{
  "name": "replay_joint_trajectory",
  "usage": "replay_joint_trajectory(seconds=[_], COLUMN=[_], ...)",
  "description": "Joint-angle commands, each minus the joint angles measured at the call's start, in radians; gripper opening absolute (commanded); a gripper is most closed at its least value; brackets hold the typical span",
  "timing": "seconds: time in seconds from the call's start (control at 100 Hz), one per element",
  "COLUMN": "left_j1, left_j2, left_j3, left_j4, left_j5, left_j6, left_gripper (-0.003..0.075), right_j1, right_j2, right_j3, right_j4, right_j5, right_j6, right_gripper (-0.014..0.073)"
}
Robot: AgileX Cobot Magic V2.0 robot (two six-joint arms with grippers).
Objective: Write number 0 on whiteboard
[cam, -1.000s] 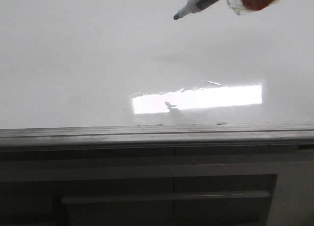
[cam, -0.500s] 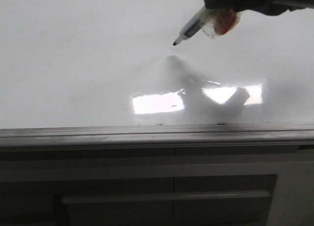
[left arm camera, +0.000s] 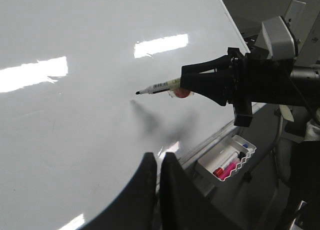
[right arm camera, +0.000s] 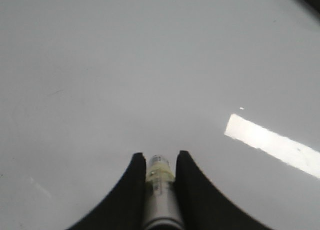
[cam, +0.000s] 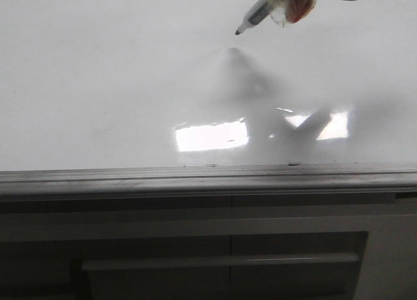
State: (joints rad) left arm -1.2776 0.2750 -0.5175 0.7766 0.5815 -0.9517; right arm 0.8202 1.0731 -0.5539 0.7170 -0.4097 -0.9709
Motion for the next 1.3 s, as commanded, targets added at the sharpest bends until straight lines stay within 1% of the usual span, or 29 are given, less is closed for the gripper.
replay_joint_trajectory(seconds=[0.0,0.16,0.31,0.39,0.55,0.81,1.29], left_j1=[-0.007,-0.007,-0.007,-0.007,-0.007,-0.007,-0.007], left_j2=[0.010,0.010,0.010,0.010,0.010,0.010,0.010], left_j3=[-0.024,-0.024,-0.024,-0.024,-0.024,-0.024,-0.024], left_j4=[0.031,0.031,0.029,0.029,0.018,-0.008,-0.012], left_j5=[-0.057,-0.057,-0.057,-0.057,-0.057,-0.057,-0.057], left_j6=[-0.009,-0.009,-0.009,-0.009,-0.009,-0.009,-0.009], left_gripper=[-0.0020,-0.0020,-0.0020,-0.0020,-0.0020,-0.0020,-0.0020], right_j1=[-0.007,-0.007,-0.005,-0.005,-0.005,-0.005,-0.007], right_j2=[0.015,0.065,0.088,0.088,0.088,0.082,0.069], right_j3=[-0.036,-0.038,-0.065,-0.069,-0.069,-0.065,-0.061], right_j4=[-0.017,-0.017,-0.017,-0.017,0.029,0.059,0.063], right_j5=[-0.053,0.001,0.117,0.153,0.223,0.238,0.311], right_j6=[-0.007,-0.007,-0.007,-0.007,-0.007,-0.007,-0.007], right_gripper=[-0.0047,-0.0047,-0.0048,-0.0048,-0.0047,-0.0047,-0.0047])
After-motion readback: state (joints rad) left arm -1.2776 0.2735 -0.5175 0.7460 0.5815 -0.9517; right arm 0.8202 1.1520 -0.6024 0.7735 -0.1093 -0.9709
